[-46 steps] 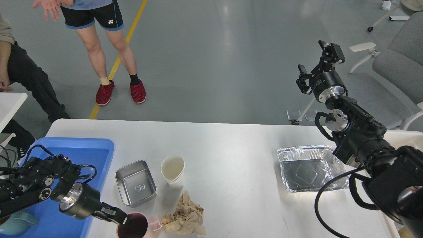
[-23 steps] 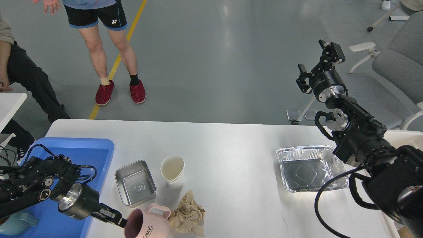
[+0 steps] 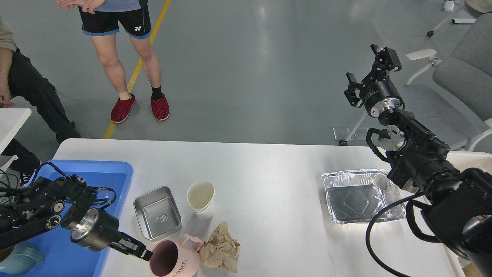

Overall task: Tidy desktop
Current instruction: 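Close the left gripper on the pink mug and adjust grip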

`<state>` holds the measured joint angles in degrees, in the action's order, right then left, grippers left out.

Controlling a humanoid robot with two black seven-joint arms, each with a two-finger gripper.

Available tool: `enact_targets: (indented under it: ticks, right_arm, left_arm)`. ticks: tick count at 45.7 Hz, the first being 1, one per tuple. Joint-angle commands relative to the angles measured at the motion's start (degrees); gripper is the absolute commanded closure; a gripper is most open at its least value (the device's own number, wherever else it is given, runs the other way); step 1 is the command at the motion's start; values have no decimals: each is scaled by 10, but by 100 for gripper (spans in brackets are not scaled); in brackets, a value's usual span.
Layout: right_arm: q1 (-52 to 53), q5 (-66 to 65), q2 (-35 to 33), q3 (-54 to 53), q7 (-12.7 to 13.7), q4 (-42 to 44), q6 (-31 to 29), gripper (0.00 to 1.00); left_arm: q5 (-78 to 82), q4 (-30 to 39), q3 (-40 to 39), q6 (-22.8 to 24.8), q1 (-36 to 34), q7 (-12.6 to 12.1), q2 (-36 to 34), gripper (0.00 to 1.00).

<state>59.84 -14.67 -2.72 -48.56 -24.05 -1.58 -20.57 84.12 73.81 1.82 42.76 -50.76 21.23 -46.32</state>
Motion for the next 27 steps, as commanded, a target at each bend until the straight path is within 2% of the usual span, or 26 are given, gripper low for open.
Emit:
enact_targets:
  ticks: [1,27]
  right_arm:
    - [2,0,0,0,1,0,0,0]
    - [7,0,0,0,1,0,4,0]
  left_arm:
    - [0,6,0,2,-14,17,-2,100]
    - [-1,14,-1,6,-21,22,-4,99]
